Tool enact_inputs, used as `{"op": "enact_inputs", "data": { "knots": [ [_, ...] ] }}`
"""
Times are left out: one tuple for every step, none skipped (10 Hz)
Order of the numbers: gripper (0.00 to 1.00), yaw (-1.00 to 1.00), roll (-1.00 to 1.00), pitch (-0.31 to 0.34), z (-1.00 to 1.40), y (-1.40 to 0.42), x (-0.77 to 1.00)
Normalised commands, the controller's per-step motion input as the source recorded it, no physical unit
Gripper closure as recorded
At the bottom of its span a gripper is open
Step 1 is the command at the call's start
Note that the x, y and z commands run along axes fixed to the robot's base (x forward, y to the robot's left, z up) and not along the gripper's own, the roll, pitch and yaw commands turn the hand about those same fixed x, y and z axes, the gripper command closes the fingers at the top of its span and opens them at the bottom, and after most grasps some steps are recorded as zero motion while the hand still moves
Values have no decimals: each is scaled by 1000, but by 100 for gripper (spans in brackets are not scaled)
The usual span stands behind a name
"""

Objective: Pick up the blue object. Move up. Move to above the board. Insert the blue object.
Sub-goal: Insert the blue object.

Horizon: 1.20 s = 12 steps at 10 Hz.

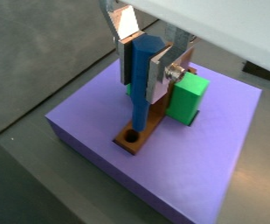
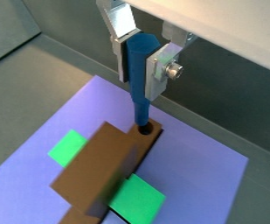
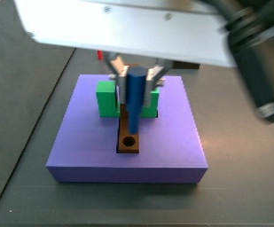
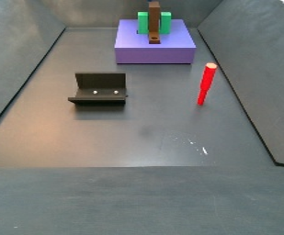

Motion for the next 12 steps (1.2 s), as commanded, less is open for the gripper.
{"op": "enact_inputs", "data": {
  "knots": [
    [100, -106, 0, 0, -143, -74, 0],
    [100, -94, 0, -6, -266, -34, 31],
    [100, -23, -26, -29, -317, -34, 60],
    [100, -3, -41, -33, -329, -37, 74],
    [100, -9, -27, -34, -289, -29, 43],
    [100, -14, -3, -19, -254, -9, 23],
    [100, -20, 0, 0, -157, 0, 20],
    [100, 0, 33, 0, -74, 40, 0],
    [100, 0, 73, 0, -89, 43, 0],
    [100, 0, 121, 0, -169, 0, 0],
    [100, 0, 231, 0, -191, -20, 0],
    [100, 0, 197, 0, -251, -54, 0]
  ]
}}
